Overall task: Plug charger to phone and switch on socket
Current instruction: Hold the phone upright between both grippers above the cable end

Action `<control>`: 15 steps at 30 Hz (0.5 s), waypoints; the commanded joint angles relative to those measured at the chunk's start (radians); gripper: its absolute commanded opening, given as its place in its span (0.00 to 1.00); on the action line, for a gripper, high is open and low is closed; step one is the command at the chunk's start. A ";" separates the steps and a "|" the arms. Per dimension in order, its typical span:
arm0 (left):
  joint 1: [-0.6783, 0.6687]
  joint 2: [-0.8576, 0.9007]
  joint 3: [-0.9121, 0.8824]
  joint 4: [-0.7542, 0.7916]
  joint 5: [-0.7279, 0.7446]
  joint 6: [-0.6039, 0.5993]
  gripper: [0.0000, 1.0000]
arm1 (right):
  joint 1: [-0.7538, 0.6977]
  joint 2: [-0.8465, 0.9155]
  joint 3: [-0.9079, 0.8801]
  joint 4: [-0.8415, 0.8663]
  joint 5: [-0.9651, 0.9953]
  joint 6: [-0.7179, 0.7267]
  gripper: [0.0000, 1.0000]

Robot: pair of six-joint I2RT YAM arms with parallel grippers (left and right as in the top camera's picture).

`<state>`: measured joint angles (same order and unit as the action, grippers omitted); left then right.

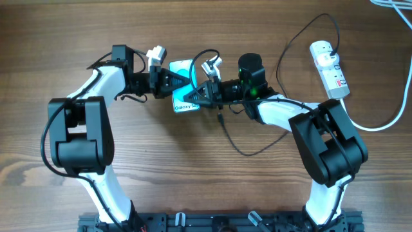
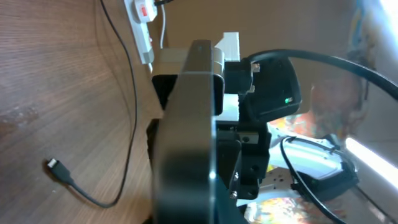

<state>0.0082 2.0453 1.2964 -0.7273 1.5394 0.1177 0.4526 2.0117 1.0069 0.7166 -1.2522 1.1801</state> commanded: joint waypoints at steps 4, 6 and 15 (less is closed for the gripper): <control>-0.005 -0.011 0.005 0.018 0.037 -0.021 0.04 | 0.001 0.009 -0.001 -0.024 0.030 -0.055 0.40; 0.000 -0.011 0.005 0.018 0.003 -0.021 0.04 | 0.001 0.009 -0.001 -0.050 0.053 -0.116 0.54; -0.005 -0.009 0.005 0.001 -0.768 -0.334 0.04 | -0.039 0.009 -0.001 -0.363 0.194 -0.373 0.61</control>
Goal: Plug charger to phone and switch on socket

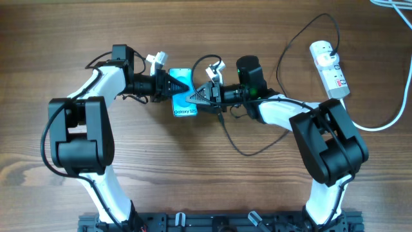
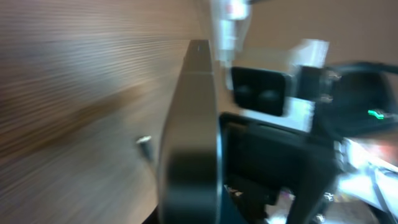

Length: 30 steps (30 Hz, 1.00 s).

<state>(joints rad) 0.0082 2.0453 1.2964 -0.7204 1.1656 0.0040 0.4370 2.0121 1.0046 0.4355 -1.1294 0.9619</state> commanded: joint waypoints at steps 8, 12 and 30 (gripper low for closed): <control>-0.020 -0.011 0.060 -0.108 -0.597 -0.384 0.04 | -0.031 0.009 0.001 -0.420 0.248 -0.387 0.61; -0.054 -0.011 0.230 -0.312 -0.843 -0.383 0.04 | -0.031 0.009 0.001 -0.510 0.343 -0.431 0.61; -0.389 0.060 0.337 -0.440 -1.287 -0.465 0.04 | -0.031 0.009 0.001 -0.482 0.347 -0.433 0.61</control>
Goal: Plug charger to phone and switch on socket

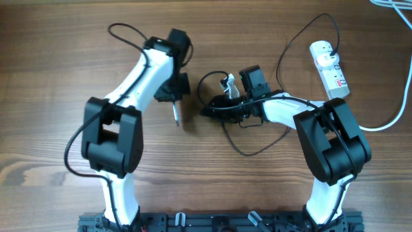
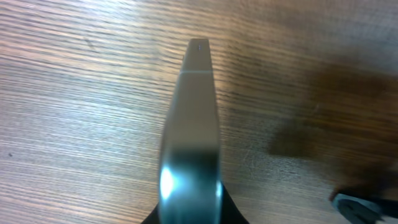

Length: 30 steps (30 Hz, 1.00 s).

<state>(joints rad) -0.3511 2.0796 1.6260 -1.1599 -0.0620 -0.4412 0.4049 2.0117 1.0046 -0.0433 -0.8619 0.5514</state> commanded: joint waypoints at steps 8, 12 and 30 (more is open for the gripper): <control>-0.043 0.045 -0.032 0.038 -0.059 -0.020 0.04 | 0.002 0.009 0.002 -0.003 0.080 -0.021 0.61; -0.038 0.045 -0.032 0.045 -0.055 -0.020 0.04 | 0.002 0.009 0.002 -0.002 0.080 -0.022 0.62; -0.030 0.045 -0.046 0.049 -0.033 -0.074 0.17 | 0.002 0.009 0.001 -0.003 0.080 -0.022 0.61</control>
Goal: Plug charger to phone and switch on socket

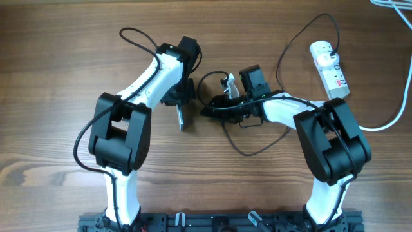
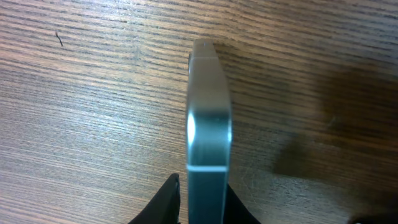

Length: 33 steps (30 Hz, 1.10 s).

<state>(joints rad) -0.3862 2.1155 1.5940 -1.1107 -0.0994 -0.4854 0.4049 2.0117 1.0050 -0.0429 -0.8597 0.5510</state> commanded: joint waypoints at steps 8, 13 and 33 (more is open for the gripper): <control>0.009 0.009 -0.014 -0.008 0.005 -0.093 0.16 | 0.002 0.009 0.001 -0.003 0.077 -0.025 0.62; 0.012 0.009 -0.014 -0.009 0.005 -0.107 0.12 | 0.002 0.009 0.001 -0.003 0.078 -0.025 0.61; 0.105 -0.062 -0.012 0.064 0.281 0.053 0.04 | 0.002 -0.115 0.041 -0.041 0.105 -0.018 0.53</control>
<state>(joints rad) -0.3466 2.1101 1.5909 -1.0893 -0.0307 -0.5529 0.4049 1.9915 1.0050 -0.0570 -0.8097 0.5518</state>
